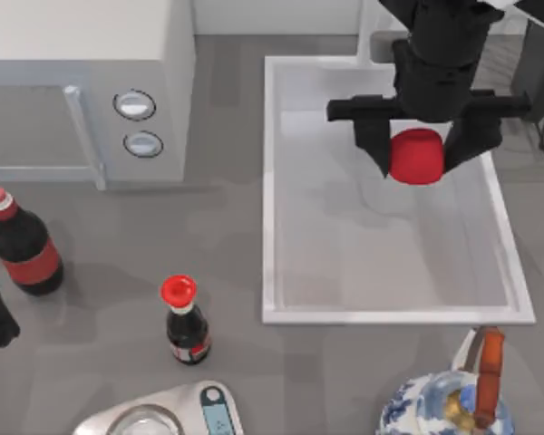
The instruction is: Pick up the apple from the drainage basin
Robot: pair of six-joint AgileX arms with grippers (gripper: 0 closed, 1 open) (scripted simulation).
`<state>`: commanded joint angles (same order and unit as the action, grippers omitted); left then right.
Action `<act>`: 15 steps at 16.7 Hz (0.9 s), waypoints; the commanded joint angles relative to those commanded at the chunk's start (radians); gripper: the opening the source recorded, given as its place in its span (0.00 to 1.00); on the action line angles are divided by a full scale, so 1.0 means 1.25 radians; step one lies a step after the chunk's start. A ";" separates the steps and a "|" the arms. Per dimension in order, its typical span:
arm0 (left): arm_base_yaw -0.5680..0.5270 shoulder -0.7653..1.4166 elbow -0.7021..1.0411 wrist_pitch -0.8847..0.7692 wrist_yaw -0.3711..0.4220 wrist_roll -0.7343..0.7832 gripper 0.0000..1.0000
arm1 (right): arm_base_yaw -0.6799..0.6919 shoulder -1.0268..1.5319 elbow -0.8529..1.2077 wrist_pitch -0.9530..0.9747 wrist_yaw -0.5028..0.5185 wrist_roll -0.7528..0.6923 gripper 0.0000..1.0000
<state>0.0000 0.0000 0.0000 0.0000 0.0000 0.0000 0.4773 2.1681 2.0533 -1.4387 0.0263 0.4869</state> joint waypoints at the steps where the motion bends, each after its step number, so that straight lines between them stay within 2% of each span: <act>1: 0.000 0.000 0.000 0.000 0.000 0.000 1.00 | -0.001 -0.012 0.025 -0.030 0.000 -0.001 0.00; 9: 0.000 0.000 0.000 0.000 0.000 0.000 1.00 | -0.008 -0.040 0.047 -0.063 -0.001 -0.010 0.00; 12: 0.000 0.000 0.000 0.000 0.000 0.000 1.00 | -0.063 -0.107 -0.032 -0.045 -0.004 -0.065 0.00; 15: 0.000 0.000 0.000 0.000 0.000 0.000 1.00 | -0.155 -0.217 -0.185 -0.017 -0.008 -0.157 0.00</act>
<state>0.0000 0.0000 0.0000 0.0000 0.0000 0.0000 0.2836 1.8974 1.8223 -1.4603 0.0164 0.2911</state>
